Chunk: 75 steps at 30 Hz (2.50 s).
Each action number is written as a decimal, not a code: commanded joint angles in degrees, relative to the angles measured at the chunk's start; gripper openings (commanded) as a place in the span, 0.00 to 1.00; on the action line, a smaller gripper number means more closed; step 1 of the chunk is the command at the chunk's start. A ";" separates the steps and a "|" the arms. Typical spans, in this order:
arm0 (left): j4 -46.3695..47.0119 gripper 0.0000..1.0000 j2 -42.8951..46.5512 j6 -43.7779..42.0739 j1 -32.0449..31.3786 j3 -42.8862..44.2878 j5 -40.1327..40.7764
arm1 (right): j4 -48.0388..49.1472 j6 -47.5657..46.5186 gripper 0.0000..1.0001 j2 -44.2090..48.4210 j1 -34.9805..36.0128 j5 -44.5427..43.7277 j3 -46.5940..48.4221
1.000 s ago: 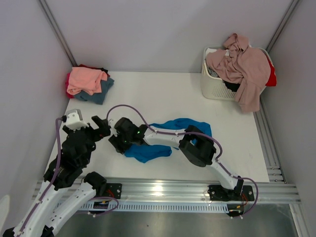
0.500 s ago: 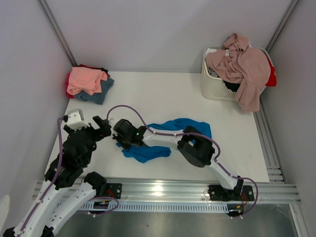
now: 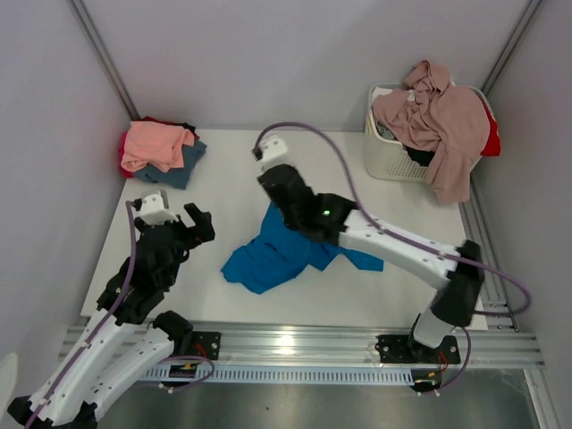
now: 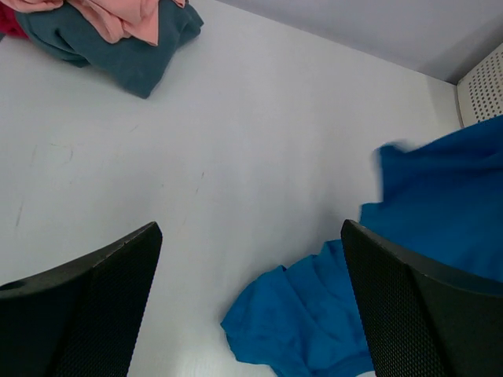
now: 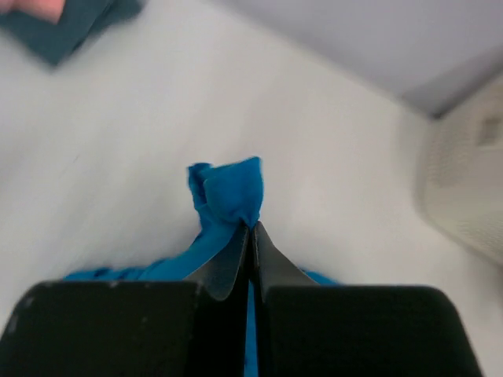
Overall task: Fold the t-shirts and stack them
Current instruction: Flatten out the tshirt
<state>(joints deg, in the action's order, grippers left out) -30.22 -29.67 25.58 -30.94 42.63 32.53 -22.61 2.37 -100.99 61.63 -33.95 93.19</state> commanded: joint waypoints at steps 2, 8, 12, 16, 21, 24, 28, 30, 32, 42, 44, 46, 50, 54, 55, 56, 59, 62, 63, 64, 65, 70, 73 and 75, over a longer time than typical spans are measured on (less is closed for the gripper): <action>5.68 0.99 -3.36 2.45 0.53 -0.79 -3.61 | 5.96 -9.82 0.00 15.08 1.13 -32.01 -2.39; 8.68 0.99 -11.09 4.56 0.44 0.26 -9.50 | 58.25 -53.48 0.00 31.00 2.97 -42.25 -18.65; 11.40 0.99 -15.67 4.83 0.53 1.13 -14.67 | 58.92 -54.50 0.00 35.24 1.66 -40.93 -18.92; 15.44 0.99 -20.67 3.60 0.44 1.66 -23.79 | 59.52 -52.03 0.00 38.05 0.25 -40.40 -21.46; 16.59 0.99 -28.76 2.19 0.44 5.88 -29.46 | 62.15 -49.22 0.00 43.66 -0.80 -38.91 -25.32; 18.43 0.99 -35.52 1.57 0.70 9.92 -30.94 | 61.21 -43.88 0.00 46.84 -1.33 -35.93 -27.70; 20.72 0.99 -48.70 2.10 1.41 20.88 -40.77 | 47.07 -27.27 0.00 52.99 -1.95 -27.15 -28.15; 19.76 0.99 -58.98 3.15 1.50 27.40 -47.01 | 43.90 -22.70 0.00 53.70 -1.95 -24.85 -28.24; 16.10 0.99 -71.06 4.38 1.84 38.43 -56.29 | 42.39 -21.71 0.00 53.36 -1.86 -24.41 -27.62; 9.20 0.96 -103.30 18.17 1.06 68.02 -82.34 | 32.81 -17.14 0.00 53.00 0.07 -20.54 -24.72; 13.60 0.97 -105.41 21.17 -0.78 68.81 -88.94 | 32.02 -17.14 0.00 52.65 0.34 -20.19 -24.54; 12.91 0.99 -107.51 20.39 -2.54 72.56 -93.24 | 31.49 -17.14 0.00 52.04 0.43 -20.27 -24.54; 12.64 0.99 -108.40 19.59 -7.11 72.94 -96.16 | 30.96 -17.58 0.00 50.72 0.51 -19.57 -24.19; 13.87 0.99 -109.55 19.94 -11.15 73.91 -99.50 | 29.03 -17.31 0.00 49.40 0.69 -18.69 -22.62; 14.65 0.98 -109.81 20.55 -12.81 74.17 -100.55 | 28.85 -17.31 0.00 49.22 0.78 -18.69 -22.52; 15.79 0.98 -109.81 20.82 -13.79 74.09 -102.30 | 28.59 -17.23 0.00 48.96 0.86 -18.60 -22.35; 12.57 0.94 -109.55 18.37 -16.34 73.83 -103.37 | 27.98 -16.61 0.00 49.05 1.13 -18.78 -22.43; 5.56 0.88 -109.46 13.28 -17.31 73.47 -101.19 | 26.83 -15.21 0.00 49.31 1.83 -19.48 -22.44; 4.13 0.87 -109.46 10.83 -17.49 73.21 -100.65 | 26.39 -14.42 0.00 49.22 2.09 -19.57 -22.52; 2.90 0.85 -109.37 9.76 -17.66 72.34 -100.30 | 25.78 -14.06 0.00 49.40 2.27 -20.01 -22.52; 1.93 0.81 -109.46 8.70 -17.84 71.46 -100.04 | 25.60 -13.80 0.00 49.49 2.79 -20.27 -22.61; -1.95 0.29 -107.62 3.69 -18.72 67.23 -98.90 | 25.25 -12.92 0.00 49.49 3.94 -21.24 -22.87; -3.09 0.01 -105.95 2.20 -18.72 65.65 -97.40 | 25.33 -12.39 0.00 49.14 4.38 -21.15 -23.05; -4.32 0.01 -104.72 0.09 -18.20 65.56 -95.39 | 25.33 -12.39 0.00 48.87 4.90 -21.07 -23.14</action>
<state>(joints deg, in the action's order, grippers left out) -31.77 -139.17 30.74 -49.36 108.29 -64.99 0.60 -11.44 -52.29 65.69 -54.54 68.31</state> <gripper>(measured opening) 0.022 0.006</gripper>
